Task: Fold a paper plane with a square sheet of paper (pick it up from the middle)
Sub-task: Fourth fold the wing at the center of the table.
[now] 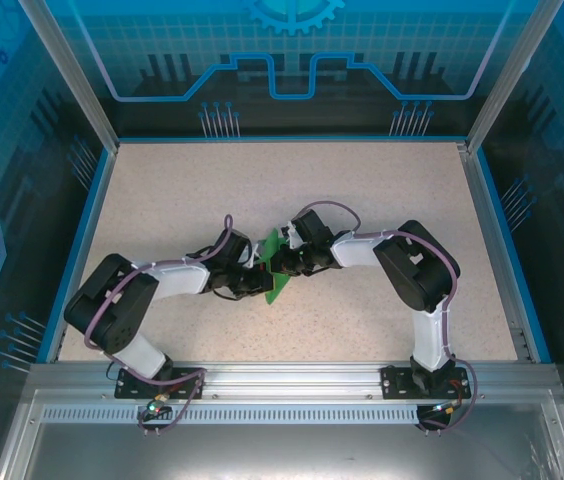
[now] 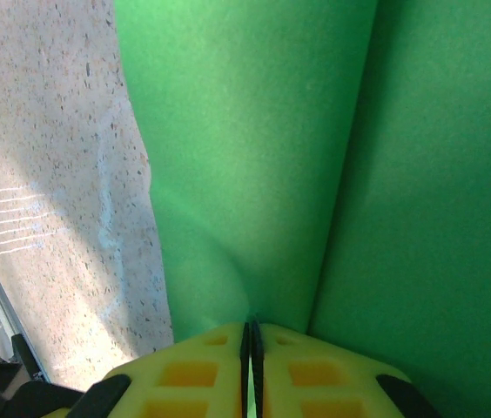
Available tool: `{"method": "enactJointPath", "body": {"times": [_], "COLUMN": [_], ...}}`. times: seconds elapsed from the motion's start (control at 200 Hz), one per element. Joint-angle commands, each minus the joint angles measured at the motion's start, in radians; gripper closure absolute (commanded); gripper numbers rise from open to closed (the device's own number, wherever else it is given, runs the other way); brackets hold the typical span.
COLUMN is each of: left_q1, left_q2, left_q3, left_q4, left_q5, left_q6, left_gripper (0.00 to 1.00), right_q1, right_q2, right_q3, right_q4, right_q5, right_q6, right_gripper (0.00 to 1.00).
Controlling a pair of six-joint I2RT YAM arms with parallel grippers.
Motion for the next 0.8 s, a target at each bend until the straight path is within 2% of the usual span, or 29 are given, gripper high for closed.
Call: {"method": "enactJointPath", "body": {"times": [0.0, 0.485, 0.615, 0.795], "left_q1": [-0.007, -0.009, -0.008, -0.008], "left_q2": [0.022, 0.065, 0.072, 0.087], "left_q3": [-0.019, -0.054, -0.067, -0.075], "left_q4": [-0.006, -0.063, -0.063, -0.058], "left_q5": [-0.020, -0.100, -0.123, -0.134], "left_q6": [0.023, 0.093, 0.108, 0.123], "left_gripper": [0.99, 1.00, 1.00, 1.00], "right_q1": [0.002, -0.007, 0.002, 0.037], "right_q2": [0.008, -0.052, -0.080, -0.085], "right_q3": [-0.029, -0.001, -0.015, -0.032], "right_q4": [-0.076, -0.033, 0.008, 0.018], "right_q5": [0.040, 0.011, -0.038, -0.040], "right_q6": [-0.009, 0.028, 0.076, 0.145], "right_gripper": [0.87, 0.83, 0.83, 0.84]}}
